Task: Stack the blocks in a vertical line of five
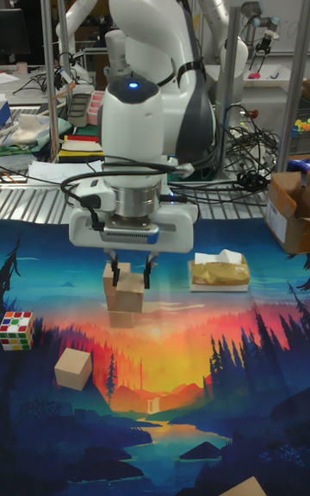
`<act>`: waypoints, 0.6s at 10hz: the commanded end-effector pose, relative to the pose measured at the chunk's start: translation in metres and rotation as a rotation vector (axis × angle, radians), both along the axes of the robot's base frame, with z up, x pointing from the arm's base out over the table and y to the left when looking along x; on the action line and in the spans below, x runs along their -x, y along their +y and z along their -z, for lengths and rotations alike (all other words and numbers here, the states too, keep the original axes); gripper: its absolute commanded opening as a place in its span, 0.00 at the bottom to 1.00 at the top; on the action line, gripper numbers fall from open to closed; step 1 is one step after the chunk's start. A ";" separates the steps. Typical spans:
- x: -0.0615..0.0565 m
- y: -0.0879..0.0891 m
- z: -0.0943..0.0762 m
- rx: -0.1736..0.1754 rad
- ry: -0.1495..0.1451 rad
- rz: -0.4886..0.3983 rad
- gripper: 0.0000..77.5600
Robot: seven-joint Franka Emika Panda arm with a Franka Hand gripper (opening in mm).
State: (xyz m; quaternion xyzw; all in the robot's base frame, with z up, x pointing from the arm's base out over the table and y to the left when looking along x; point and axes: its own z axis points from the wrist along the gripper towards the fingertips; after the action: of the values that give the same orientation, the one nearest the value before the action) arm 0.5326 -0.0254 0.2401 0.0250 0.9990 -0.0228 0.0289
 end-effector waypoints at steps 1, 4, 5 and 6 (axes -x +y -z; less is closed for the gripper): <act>0.002 -0.001 -0.003 0.007 0.035 -0.029 0.02; 0.023 -0.010 -0.022 0.005 0.043 -0.061 0.02; 0.026 -0.013 -0.027 0.006 0.045 -0.068 0.02; 0.028 -0.014 -0.029 0.006 0.046 -0.075 0.02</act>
State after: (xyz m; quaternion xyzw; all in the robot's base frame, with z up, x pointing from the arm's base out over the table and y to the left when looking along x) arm 0.5073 -0.0358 0.2646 -0.0073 0.9996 -0.0253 0.0072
